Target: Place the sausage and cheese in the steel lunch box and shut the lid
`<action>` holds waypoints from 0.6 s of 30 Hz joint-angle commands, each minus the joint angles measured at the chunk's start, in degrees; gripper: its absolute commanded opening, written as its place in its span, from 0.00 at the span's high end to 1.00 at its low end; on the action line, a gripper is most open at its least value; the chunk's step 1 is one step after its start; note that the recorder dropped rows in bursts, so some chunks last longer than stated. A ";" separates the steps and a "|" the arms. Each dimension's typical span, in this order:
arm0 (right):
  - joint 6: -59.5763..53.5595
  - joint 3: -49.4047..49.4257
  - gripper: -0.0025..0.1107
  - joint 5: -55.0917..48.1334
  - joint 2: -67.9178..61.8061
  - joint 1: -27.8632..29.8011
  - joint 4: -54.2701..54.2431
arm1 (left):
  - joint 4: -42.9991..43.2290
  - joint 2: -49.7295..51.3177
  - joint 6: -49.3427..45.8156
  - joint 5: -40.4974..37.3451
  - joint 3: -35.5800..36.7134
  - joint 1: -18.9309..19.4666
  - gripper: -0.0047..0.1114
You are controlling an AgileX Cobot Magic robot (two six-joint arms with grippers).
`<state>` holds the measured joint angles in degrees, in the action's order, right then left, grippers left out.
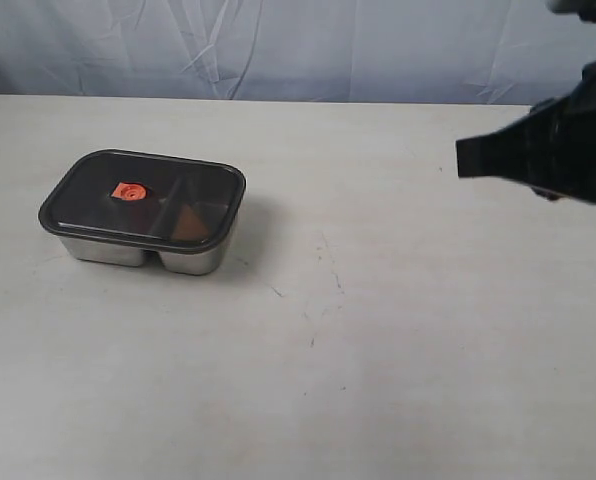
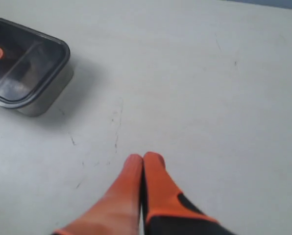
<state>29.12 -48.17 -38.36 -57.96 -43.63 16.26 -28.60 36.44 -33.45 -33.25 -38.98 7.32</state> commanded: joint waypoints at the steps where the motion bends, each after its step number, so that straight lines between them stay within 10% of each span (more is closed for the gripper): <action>1: 0.38 3.35 0.99 0.46 1.34 0.25 -1.52 | 0.94 -0.67 0.08 -0.32 0.30 0.18 0.96; 11: 1.26 3.35 0.99 1.85 2.95 1.10 8.97 | 0.92 -0.69 -0.03 -0.22 0.30 0.18 0.96; 18: 1.48 5.73 0.99 9.22 11.35 25.20 7.34 | 1.33 -0.69 0.04 -0.32 0.30 0.18 0.96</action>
<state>30.79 -44.08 -33.00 -49.56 -25.93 24.67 -27.44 36.22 -33.45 -33.63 -38.85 7.32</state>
